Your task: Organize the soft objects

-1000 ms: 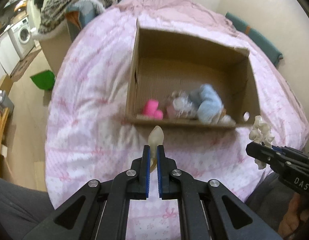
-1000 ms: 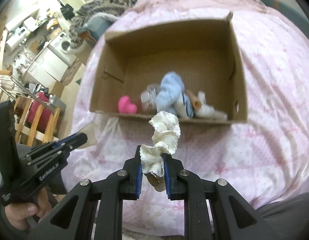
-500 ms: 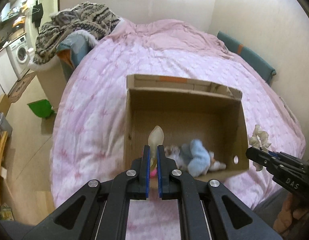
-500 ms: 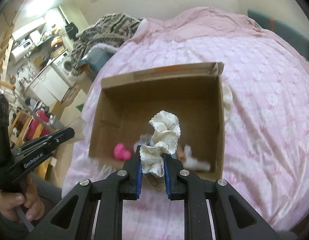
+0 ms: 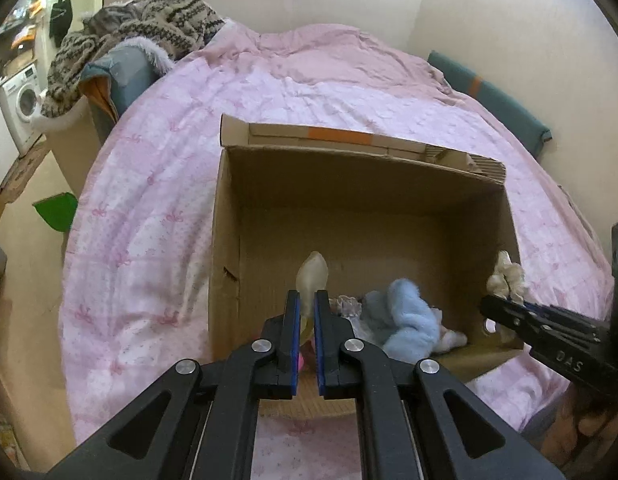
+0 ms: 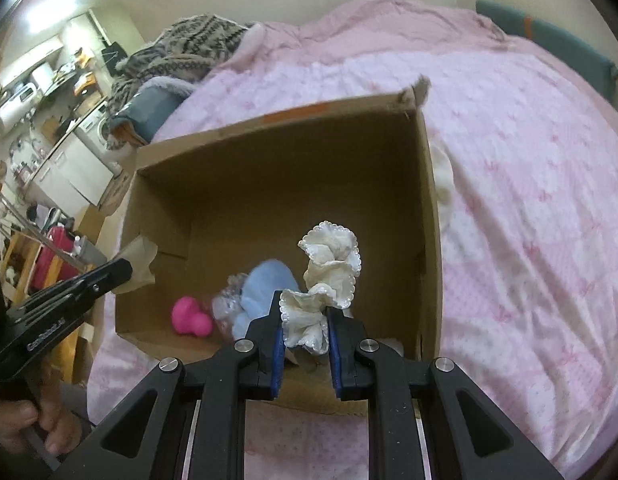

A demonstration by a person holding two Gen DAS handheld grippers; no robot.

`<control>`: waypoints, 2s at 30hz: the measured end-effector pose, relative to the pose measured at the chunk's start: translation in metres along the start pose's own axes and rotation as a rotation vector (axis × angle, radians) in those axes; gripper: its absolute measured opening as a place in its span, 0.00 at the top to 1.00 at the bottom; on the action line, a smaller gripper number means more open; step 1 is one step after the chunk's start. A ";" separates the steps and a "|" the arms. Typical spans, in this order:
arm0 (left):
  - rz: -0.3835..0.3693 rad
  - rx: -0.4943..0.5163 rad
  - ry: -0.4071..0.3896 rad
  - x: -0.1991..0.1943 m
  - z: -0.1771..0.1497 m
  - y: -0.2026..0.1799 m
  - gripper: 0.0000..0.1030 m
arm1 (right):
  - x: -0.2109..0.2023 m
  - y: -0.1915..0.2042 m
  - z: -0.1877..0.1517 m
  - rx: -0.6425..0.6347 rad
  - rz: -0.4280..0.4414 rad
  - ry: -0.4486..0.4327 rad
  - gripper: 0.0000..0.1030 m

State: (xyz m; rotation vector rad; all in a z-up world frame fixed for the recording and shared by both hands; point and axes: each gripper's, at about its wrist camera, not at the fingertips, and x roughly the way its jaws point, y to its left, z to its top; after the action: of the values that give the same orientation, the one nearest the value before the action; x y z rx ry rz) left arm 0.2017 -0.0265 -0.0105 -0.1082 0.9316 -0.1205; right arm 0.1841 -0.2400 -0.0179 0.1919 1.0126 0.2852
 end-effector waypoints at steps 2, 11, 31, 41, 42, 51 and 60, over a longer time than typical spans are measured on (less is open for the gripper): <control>0.008 -0.011 0.009 0.007 -0.001 0.004 0.94 | 0.004 -0.004 0.000 0.011 -0.008 0.007 0.81; -0.001 -0.007 0.033 0.016 -0.007 0.008 0.94 | 0.017 -0.011 0.000 0.054 -0.006 0.046 0.81; -0.024 0.017 0.009 0.004 -0.011 -0.005 0.40 | 0.019 -0.015 -0.003 0.080 0.038 0.059 0.78; 0.075 0.028 -0.063 -0.017 -0.008 -0.005 0.40 | 0.002 0.000 0.000 0.019 0.039 -0.028 0.31; 0.088 0.032 -0.073 -0.021 -0.009 -0.005 0.40 | -0.002 0.002 -0.001 0.012 0.036 -0.040 0.31; 0.104 0.013 -0.135 -0.056 -0.009 -0.001 0.20 | -0.045 0.018 -0.006 -0.056 -0.022 -0.184 0.23; 0.105 0.005 -0.232 -0.115 -0.013 -0.002 0.07 | -0.085 0.022 -0.013 -0.029 -0.024 -0.235 0.11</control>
State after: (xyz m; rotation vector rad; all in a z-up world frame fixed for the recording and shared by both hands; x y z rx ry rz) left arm 0.1227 -0.0117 0.0735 -0.0663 0.7038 -0.0122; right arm 0.1273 -0.2462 0.0501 0.1825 0.7774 0.2487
